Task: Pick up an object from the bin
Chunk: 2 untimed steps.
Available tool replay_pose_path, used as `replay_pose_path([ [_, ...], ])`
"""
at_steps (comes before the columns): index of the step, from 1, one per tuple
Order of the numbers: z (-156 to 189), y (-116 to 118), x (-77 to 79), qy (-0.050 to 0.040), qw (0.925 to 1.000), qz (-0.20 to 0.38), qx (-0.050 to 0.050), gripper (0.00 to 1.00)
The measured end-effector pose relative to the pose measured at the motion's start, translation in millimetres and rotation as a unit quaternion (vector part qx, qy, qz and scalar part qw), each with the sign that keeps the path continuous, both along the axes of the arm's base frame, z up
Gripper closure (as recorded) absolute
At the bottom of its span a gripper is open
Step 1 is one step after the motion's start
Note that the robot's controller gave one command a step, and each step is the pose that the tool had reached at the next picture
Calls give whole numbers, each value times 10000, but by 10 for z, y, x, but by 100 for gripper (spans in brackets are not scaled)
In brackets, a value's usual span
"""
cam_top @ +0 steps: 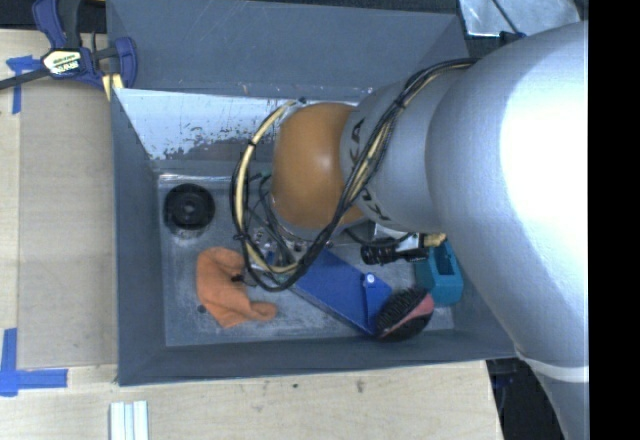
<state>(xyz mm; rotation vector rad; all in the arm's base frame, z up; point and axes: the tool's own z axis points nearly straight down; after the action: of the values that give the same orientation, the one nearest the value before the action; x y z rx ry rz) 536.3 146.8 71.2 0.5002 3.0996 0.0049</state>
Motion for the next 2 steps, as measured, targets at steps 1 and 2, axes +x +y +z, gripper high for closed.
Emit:
replay_pose_path([
  [1, 29, -2, -6, -2, 10000, 1, -2, 100],
  [2, 168, -4, -18, 22, 10000, 2, -9, 100],
])
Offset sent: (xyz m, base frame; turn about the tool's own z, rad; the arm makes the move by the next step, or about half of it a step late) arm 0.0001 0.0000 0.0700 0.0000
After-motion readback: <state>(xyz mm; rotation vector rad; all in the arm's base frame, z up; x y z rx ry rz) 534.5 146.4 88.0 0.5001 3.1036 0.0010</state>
